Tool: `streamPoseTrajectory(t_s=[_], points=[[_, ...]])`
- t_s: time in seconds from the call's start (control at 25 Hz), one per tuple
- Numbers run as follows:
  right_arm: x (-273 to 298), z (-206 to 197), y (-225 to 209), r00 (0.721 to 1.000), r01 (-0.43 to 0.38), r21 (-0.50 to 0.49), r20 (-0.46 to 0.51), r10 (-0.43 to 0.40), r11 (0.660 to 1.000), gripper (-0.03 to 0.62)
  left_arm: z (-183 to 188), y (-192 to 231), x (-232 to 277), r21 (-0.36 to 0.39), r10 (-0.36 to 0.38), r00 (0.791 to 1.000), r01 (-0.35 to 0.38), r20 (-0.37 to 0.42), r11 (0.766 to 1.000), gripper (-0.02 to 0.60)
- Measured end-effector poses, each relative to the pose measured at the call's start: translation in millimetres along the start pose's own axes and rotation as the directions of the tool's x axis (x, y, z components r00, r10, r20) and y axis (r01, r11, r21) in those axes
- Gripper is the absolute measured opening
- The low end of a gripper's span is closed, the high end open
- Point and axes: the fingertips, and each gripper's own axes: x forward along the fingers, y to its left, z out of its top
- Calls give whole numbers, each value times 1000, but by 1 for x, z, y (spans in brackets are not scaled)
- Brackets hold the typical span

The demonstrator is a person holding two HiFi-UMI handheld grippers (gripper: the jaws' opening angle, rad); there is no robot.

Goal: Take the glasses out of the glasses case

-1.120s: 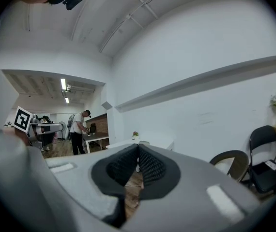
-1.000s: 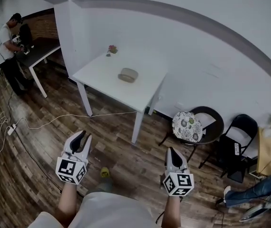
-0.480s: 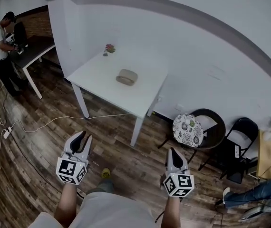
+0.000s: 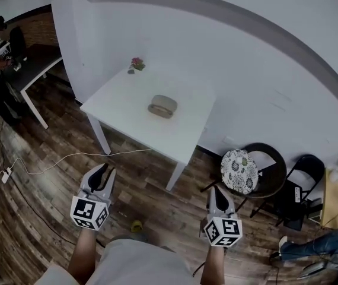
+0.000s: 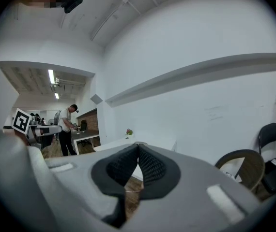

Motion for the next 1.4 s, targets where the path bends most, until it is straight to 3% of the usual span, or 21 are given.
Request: streamPoseTrajectory(t_s=[0.36, 0.76, 1.4], points=[[69, 7, 31, 999, 41, -3, -20, -42, 999, 3, -4, 68, 64, -27, -60, 998, 60, 5, 998, 101], [97, 9, 28, 997, 76, -21, -29, -76, 997, 3, -17, 81, 97, -37, -116, 993, 115, -8, 993, 101], [185, 6, -11, 997, 54, 4, -55, -53, 999, 3, -35, 100, 178, -37, -100, 994, 98, -52, 994, 101]])
